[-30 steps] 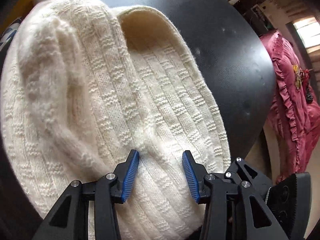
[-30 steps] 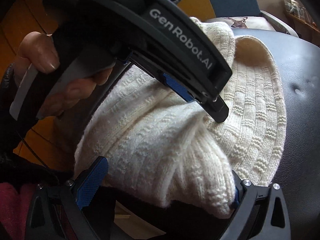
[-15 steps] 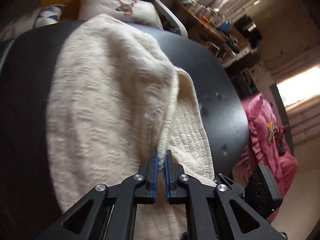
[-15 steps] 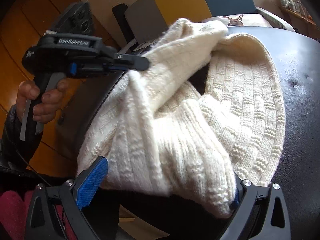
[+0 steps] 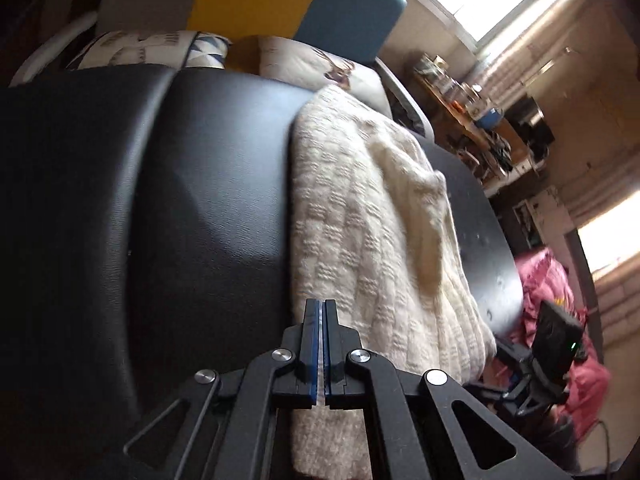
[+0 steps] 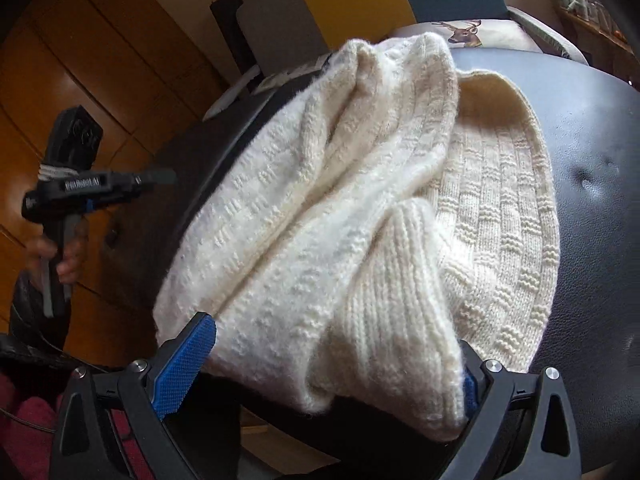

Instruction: Fold clothes

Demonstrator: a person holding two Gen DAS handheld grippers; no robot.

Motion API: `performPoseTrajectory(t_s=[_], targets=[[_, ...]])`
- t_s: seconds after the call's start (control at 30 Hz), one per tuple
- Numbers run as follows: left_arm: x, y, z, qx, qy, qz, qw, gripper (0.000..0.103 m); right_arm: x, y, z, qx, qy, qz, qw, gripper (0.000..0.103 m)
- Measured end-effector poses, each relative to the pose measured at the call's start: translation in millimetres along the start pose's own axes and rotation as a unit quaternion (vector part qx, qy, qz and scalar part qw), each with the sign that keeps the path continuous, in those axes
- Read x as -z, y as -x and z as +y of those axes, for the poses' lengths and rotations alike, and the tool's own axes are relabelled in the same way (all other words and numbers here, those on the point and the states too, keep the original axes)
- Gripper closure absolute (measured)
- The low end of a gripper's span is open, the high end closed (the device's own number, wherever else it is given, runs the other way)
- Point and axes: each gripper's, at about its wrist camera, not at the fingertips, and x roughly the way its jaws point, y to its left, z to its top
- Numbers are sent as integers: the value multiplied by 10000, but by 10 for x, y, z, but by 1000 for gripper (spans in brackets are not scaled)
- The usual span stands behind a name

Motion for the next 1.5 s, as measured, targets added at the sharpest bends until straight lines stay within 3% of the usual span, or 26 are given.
performPoseTrajectory(t_s=[0.13, 0.23, 0.27, 0.3, 0.4, 0.43, 0.53, 0.63, 0.73, 0.77, 0.83, 0.9, 0.97, 1.07, 1.2, 1.37, 1.5], targets=[[-34, -295, -492, 583, -436, 479, 9962, 103, -174, 186, 143, -101, -81, -327, 9994, 0], [-144, -522, -890, 917, -722, 902, 9891, 98, -219, 162, 368, -309, 258, -73, 9992, 0], [-188, -604, -1016, 913, -818, 1045, 9869, 92, -217, 121, 467, -251, 465, 23, 9986, 0], [-234, -687, -1138, 866, -915, 1169, 9851, 80, -217, 70, 541, -182, 619, 120, 9978, 0], [-345, -950, -1407, 717, -1141, 1523, 9791, 66, -251, 50, 711, 86, 813, 121, 9966, 0], [-381, -1038, -1491, 667, -1213, 1639, 9767, 63, -273, 92, 743, -87, 770, 68, 9970, 0], [-453, -1277, -1649, 259, -1404, 1852, 9723, 60, -312, 107, 864, -453, 809, 140, 9956, 0], [-448, -1532, -1676, -549, -1718, 2152, 9598, 59, -312, -85, 857, -369, 663, 362, 9965, 0], [-397, -1690, -1617, -745, -1882, 2323, 9513, 59, -279, -437, 760, -142, 284, 777, 9965, 0], [-389, -1658, -1601, -707, -1919, 2249, 9527, 64, -264, -546, 743, -35, 223, 861, 9960, 0], [-404, -1555, -1503, -543, -1794, 2110, 9593, 81, -287, -557, 815, -146, 270, 601, 9977, 0], [-465, -1411, -1299, -76, -1321, 1960, 9716, 96, -330, -594, 856, -258, 155, 524, 9982, 0], [-523, -1204, -1068, 372, -843, 1657, 9819, 96, -373, -632, 910, -348, 92, 473, 9982, 0], [-562, -762, -700, 1058, -196, 1021, 9889, 97, -459, -715, 1052, -315, 59, 485, 9983, 0], [-529, -189, -182, 1273, 345, 300, 9908, 97, -621, -782, 1228, -197, -186, 500, 9984, 0], [-429, 390, 447, 1213, 878, -373, 9880, 97, -941, -566, 1508, -347, -322, -293, 9985, 0], [-368, 646, 847, 1152, 1325, -762, 9815, 97, -1278, -773, 1876, -144, 5, -339, 9993, 0]])
